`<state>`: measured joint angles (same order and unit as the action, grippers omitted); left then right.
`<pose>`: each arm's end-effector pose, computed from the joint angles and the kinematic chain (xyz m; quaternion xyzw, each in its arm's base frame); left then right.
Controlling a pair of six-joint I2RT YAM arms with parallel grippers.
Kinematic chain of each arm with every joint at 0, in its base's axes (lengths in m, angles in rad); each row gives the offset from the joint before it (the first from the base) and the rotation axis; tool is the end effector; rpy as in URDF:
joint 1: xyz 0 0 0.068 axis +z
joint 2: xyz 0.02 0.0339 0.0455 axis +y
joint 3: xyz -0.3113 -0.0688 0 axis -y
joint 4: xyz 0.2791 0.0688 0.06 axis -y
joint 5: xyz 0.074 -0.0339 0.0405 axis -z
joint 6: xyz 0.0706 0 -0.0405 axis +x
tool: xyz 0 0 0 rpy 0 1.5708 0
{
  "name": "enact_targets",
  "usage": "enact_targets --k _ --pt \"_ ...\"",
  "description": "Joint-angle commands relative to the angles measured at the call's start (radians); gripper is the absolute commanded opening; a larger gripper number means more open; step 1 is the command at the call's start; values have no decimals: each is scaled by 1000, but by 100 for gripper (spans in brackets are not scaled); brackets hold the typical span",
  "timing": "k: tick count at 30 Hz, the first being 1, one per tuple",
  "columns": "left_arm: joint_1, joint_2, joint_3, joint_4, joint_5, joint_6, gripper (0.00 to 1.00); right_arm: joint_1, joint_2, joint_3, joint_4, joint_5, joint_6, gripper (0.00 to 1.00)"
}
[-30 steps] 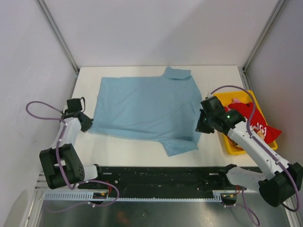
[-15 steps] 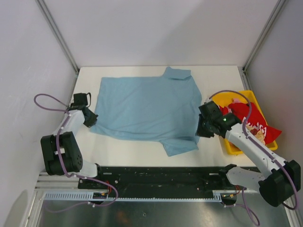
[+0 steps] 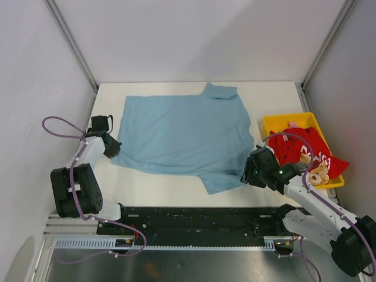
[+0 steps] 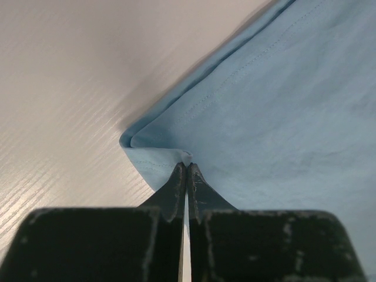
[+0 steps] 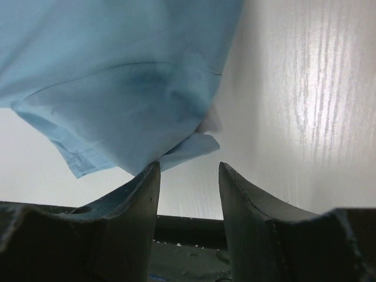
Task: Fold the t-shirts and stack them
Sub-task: Grap the side of the flattened tshirt closest away from the robot with both arms
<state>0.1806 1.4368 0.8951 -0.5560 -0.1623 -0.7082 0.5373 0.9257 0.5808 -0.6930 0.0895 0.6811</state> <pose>0.3068 0.0676 0.2016 -0.4337 0.8667 0.0152 0.2460 0.1657 0.0914 0.2000 0.0810 0.9604 0.1151 0.2404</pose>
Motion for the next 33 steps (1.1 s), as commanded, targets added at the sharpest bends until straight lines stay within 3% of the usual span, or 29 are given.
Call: enact_targets --k 1,14,33 --pt "-3 -9 12 8 -18 -20 0 32 -81 -48 106 28 36 49" --pt "-3 8 18 9 -15 -21 0 164 -189 -111 91 122 125 48" --pt "-3 16 23 10 -8 -20 0 233 -95 -130 94 210 185 47"
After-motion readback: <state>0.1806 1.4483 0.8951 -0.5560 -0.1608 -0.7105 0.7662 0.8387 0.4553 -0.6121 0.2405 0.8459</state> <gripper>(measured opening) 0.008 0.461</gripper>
